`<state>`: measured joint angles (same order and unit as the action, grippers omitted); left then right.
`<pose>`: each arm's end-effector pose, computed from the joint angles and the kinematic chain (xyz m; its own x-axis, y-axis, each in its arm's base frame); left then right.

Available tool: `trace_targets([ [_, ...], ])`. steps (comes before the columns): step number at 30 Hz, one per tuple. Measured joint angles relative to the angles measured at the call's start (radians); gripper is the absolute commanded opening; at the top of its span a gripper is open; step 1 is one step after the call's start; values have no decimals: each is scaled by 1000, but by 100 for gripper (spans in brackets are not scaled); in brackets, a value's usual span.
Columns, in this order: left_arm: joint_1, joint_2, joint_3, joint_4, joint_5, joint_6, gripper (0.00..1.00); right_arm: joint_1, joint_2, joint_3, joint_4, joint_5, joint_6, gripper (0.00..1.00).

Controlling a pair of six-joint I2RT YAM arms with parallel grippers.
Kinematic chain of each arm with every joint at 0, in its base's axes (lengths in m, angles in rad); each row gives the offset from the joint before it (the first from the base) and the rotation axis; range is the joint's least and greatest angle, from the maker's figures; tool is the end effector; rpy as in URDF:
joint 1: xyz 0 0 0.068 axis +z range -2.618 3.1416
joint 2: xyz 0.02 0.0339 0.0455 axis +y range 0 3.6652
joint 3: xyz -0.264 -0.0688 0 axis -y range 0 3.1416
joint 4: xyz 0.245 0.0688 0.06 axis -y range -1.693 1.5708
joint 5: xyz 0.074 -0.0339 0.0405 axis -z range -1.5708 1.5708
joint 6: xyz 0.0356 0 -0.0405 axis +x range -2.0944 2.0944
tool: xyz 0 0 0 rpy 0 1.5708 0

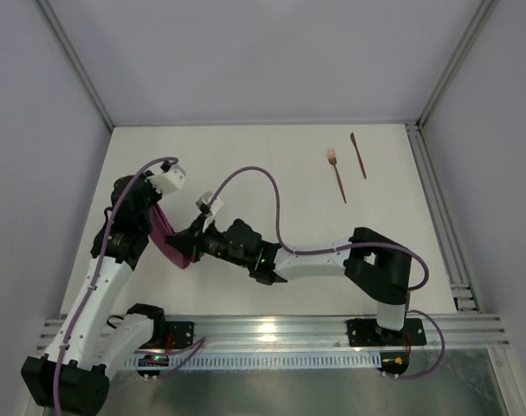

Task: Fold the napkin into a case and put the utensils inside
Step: Turn over the upper triangle folded napkin at the center of the board.

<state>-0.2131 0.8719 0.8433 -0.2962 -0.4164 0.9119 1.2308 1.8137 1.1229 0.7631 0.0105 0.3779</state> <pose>0.1963 -0.0277 0.3346 -0.3343 0.8122 -0.4782 0.1357 0.5435 0.8284 0.1404 0.3957 0.2678 -0.3242 0.1900 -0.9267 -0.8818 0.2940 0.3687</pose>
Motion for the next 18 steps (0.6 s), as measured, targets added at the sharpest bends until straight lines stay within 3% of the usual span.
trace_targets([
  [8, 27, 90, -4, -26, 100, 113, 0, 11, 106, -64, 202, 126, 310, 4],
  [13, 8, 318, -6, -1, 169, 118, 0, -33, 86, -202, 216, 222, 409, 4],
  [18, -105, 555, 24, 74, 169, 147, 0, -131, 42, -385, 210, 258, 526, 4],
])
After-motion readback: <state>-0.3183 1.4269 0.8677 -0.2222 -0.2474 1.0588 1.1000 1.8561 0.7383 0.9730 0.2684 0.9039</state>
